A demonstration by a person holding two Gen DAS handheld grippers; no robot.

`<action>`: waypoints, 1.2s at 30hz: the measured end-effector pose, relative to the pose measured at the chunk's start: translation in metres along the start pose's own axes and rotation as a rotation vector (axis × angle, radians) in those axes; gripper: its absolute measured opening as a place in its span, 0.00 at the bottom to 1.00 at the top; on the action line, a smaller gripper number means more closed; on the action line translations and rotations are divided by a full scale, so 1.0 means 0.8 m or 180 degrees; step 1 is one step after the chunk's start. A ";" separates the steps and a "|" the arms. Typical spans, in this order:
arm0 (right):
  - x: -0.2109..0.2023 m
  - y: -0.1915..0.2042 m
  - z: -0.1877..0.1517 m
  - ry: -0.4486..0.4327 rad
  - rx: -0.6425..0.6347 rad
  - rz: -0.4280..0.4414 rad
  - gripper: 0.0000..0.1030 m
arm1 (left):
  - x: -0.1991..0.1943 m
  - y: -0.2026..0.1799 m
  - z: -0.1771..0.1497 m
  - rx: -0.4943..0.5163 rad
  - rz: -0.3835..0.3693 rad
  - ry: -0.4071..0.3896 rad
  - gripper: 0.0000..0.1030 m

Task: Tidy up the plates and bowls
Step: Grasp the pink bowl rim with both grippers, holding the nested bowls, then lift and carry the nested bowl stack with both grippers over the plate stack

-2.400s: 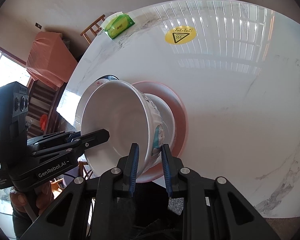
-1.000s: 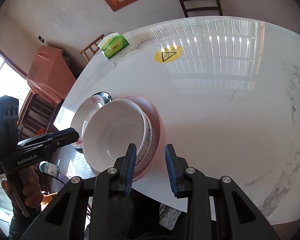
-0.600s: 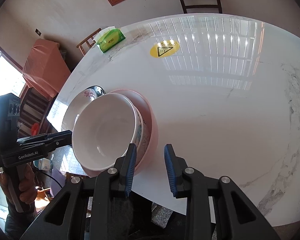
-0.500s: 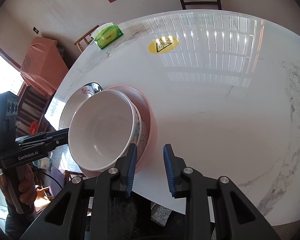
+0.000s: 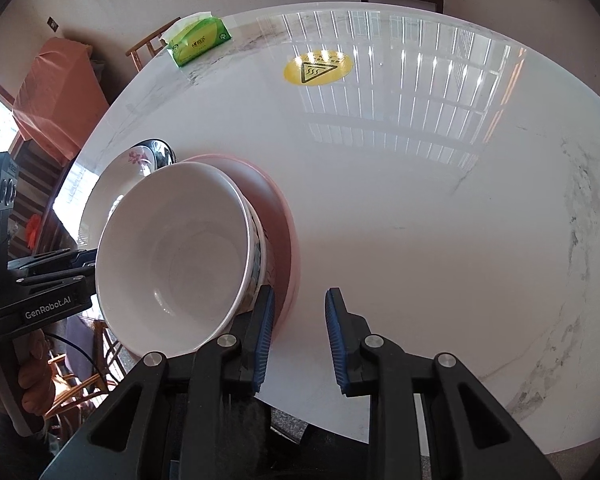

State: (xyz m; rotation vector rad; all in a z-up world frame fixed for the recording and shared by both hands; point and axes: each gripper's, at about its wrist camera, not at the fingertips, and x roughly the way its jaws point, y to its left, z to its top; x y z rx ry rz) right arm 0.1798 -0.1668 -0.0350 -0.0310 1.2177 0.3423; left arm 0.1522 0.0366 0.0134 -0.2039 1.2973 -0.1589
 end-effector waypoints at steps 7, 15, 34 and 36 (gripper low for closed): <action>0.017 0.002 0.010 0.0292 -0.0009 -0.0070 0.23 | 0.003 0.000 0.004 -0.0051 0.0065 0.0028 0.38; 0.016 -0.001 0.013 0.0292 0.0007 0.0003 0.21 | 0.008 0.016 0.002 -0.0350 -0.0049 0.0076 0.40; 0.009 0.000 0.010 0.0105 -0.0066 0.0190 0.14 | 0.001 0.000 -0.008 -0.0265 -0.0122 -0.0054 0.08; 0.004 0.002 0.012 0.0059 -0.0042 0.0211 0.14 | -0.005 0.001 -0.004 -0.0276 -0.0129 -0.0076 0.08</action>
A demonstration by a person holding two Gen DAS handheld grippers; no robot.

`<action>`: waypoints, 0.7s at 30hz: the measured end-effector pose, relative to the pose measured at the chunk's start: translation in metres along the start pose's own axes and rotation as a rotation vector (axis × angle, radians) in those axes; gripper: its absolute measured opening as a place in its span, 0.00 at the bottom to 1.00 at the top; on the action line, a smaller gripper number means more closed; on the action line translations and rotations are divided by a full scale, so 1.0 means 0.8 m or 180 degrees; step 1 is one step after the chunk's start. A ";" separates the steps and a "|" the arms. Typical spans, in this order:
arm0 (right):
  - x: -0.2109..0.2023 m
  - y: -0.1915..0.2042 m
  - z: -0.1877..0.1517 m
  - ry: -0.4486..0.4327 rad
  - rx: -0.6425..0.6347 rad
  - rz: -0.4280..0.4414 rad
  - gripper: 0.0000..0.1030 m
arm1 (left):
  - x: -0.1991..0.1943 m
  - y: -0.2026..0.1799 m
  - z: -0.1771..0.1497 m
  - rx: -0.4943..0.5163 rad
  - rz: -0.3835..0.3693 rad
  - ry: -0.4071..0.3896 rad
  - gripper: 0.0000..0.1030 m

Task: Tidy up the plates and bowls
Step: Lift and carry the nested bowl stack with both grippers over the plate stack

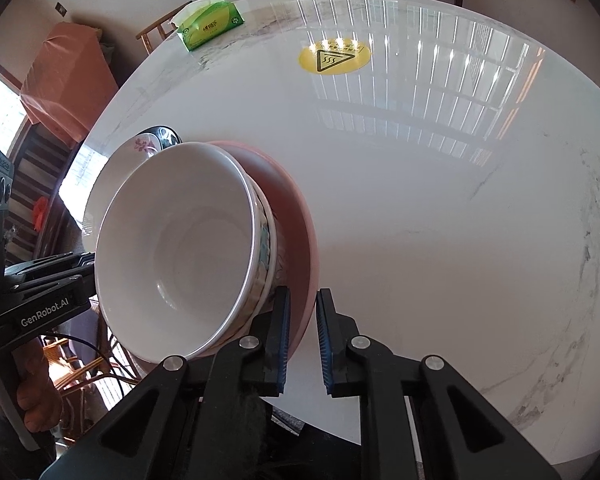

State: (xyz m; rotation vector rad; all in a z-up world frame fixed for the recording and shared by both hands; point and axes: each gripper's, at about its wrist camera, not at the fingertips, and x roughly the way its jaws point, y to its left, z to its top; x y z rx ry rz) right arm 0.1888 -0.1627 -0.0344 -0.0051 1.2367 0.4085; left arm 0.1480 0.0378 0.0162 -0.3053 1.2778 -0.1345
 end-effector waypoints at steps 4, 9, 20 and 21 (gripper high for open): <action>-0.011 0.004 0.005 -0.0041 0.0010 0.0034 0.15 | -0.015 0.002 0.001 -0.0007 0.0021 -0.0046 0.08; -0.024 0.013 0.008 -0.0087 -0.0015 0.0067 0.15 | -0.029 0.003 0.005 -0.0038 0.0024 -0.0096 0.08; -0.027 0.027 0.010 -0.0071 -0.0026 0.0134 0.15 | -0.046 0.007 -0.002 -0.0053 0.0098 -0.0183 0.08; -0.026 0.029 0.011 -0.0070 -0.0034 0.0135 0.15 | -0.046 0.008 -0.001 -0.0060 0.0101 -0.0190 0.08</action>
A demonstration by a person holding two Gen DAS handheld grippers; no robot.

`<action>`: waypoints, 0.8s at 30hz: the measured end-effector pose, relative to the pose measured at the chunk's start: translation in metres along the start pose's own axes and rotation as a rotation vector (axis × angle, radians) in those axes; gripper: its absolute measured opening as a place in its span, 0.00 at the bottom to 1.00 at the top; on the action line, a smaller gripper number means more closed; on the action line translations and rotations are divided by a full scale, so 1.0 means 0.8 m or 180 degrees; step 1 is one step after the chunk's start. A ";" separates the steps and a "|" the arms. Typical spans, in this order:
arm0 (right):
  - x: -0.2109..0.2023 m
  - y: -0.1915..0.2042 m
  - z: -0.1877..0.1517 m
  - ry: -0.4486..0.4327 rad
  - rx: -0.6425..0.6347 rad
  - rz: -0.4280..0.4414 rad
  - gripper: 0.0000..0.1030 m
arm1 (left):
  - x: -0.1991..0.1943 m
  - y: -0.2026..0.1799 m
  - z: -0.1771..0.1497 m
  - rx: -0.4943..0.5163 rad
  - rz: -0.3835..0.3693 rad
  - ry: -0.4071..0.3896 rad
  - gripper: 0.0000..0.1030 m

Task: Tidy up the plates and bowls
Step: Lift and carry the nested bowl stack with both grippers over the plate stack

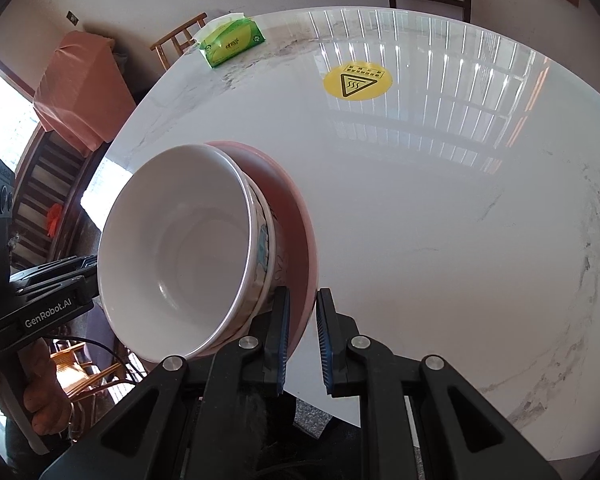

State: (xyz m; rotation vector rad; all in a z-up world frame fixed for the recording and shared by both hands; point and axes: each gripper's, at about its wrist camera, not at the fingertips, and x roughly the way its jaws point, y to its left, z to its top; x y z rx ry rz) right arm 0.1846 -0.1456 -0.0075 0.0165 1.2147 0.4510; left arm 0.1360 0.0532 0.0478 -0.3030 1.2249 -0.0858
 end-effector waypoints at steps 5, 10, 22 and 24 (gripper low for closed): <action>0.004 0.010 0.005 0.0012 -0.0023 0.0022 0.15 | -0.010 0.002 0.001 -0.0019 0.0039 -0.0049 0.08; 0.005 0.022 0.010 0.0019 -0.0054 0.0049 0.15 | -0.021 0.013 0.001 -0.0065 0.0054 -0.0085 0.08; 0.009 0.068 0.028 0.0008 -0.0186 0.0144 0.15 | -0.052 0.056 0.006 -0.0228 0.0105 -0.0235 0.07; 0.011 0.078 0.030 0.0013 -0.0219 0.0162 0.15 | -0.057 0.065 0.006 -0.0263 0.0112 -0.0260 0.07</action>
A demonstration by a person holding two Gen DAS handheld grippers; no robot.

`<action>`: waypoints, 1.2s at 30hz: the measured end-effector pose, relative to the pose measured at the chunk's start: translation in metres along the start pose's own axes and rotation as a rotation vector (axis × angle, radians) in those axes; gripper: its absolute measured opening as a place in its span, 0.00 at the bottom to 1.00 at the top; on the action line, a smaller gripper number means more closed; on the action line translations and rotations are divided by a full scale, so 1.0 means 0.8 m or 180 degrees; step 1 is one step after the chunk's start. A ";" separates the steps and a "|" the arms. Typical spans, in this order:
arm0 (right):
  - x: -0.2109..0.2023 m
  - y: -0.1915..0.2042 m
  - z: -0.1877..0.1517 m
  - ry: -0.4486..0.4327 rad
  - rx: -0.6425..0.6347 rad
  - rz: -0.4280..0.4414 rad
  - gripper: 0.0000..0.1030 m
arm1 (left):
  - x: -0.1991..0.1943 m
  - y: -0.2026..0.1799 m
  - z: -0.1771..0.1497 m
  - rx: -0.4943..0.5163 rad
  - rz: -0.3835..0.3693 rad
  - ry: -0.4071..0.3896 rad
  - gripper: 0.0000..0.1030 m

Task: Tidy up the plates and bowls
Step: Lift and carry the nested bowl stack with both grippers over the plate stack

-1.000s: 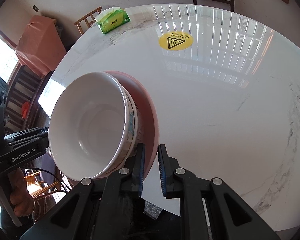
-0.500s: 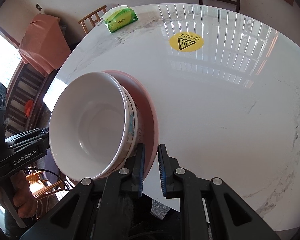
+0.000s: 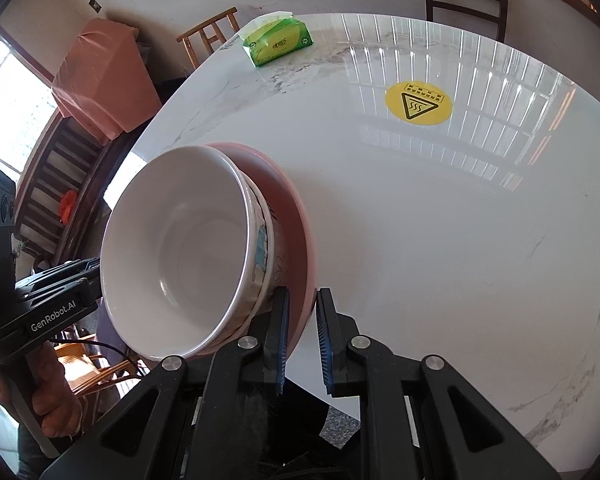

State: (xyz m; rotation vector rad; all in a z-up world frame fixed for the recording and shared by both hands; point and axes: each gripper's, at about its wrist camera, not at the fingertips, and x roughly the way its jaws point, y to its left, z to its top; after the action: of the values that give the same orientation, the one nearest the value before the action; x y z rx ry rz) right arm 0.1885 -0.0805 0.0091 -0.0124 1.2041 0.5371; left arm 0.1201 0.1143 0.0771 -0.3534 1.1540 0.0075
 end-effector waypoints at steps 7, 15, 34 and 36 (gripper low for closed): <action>0.006 0.032 0.014 0.0014 -0.0103 0.0032 0.15 | -0.016 0.029 0.008 -0.0120 0.0012 -0.0065 0.07; 0.016 0.058 0.029 0.0028 -0.0166 0.0084 0.15 | -0.027 0.063 0.016 -0.0244 0.0019 -0.0123 0.07; 0.058 0.075 0.053 0.0154 -0.0134 0.0135 0.15 | 0.003 0.106 0.035 -0.0384 0.0050 -0.0048 0.06; 0.061 0.075 0.055 0.0172 -0.0126 0.0139 0.15 | 0.008 0.109 0.036 -0.0397 0.0050 -0.0023 0.06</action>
State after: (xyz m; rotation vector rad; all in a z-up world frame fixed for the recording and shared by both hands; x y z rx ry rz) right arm 0.2153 0.0033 -0.0019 -0.0346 1.2485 0.6022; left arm 0.1325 0.2034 0.0582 -0.4545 1.1517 0.0948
